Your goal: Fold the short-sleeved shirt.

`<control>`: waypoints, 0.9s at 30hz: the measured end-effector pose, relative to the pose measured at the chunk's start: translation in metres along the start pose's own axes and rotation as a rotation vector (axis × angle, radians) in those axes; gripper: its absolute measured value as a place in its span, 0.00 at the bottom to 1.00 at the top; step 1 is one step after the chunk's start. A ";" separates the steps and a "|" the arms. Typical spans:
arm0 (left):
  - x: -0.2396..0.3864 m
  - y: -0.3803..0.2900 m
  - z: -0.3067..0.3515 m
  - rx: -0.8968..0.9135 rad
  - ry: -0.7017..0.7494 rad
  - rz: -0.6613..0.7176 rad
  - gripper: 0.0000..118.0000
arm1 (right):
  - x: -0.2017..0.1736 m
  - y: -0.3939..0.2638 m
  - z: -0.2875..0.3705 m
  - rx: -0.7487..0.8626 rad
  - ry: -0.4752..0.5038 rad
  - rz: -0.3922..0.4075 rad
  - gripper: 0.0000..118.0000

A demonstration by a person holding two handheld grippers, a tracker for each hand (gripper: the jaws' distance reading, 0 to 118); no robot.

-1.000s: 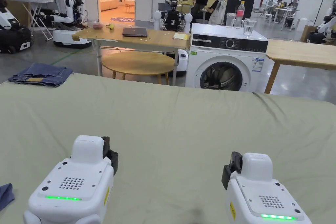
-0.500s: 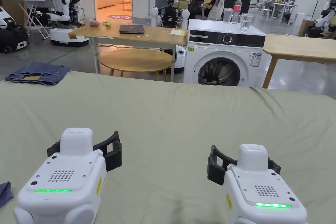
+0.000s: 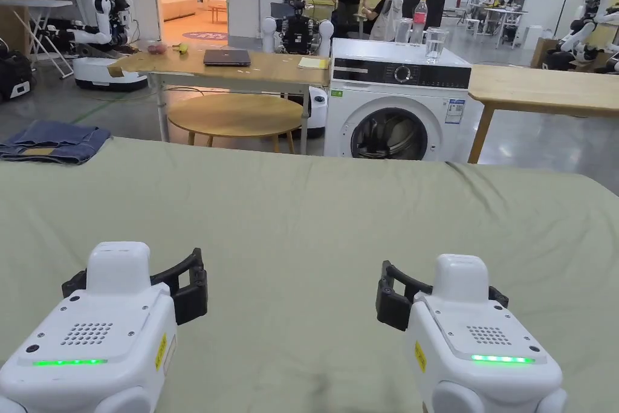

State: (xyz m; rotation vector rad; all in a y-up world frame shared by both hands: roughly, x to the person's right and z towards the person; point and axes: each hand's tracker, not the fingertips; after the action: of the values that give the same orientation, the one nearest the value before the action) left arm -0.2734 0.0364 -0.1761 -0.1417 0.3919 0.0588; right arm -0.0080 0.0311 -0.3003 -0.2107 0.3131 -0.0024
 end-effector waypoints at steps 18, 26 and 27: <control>0.000 -0.008 0.002 0.045 -0.083 0.032 0.71 | -0.007 0.006 -0.009 -0.038 -0.070 -0.034 0.75; -0.002 -0.002 0.003 0.050 -0.068 0.017 0.71 | -0.006 0.012 -0.013 -0.095 -0.034 -0.158 0.75; -0.002 -0.001 0.002 0.051 -0.060 0.016 0.71 | -0.005 0.013 -0.015 -0.101 -0.035 -0.162 0.75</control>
State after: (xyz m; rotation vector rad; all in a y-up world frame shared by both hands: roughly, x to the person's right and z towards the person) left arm -0.2743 0.0355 -0.1732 -0.0861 0.3347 0.0684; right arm -0.0177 0.0408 -0.3153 -0.3351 0.2605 -0.1432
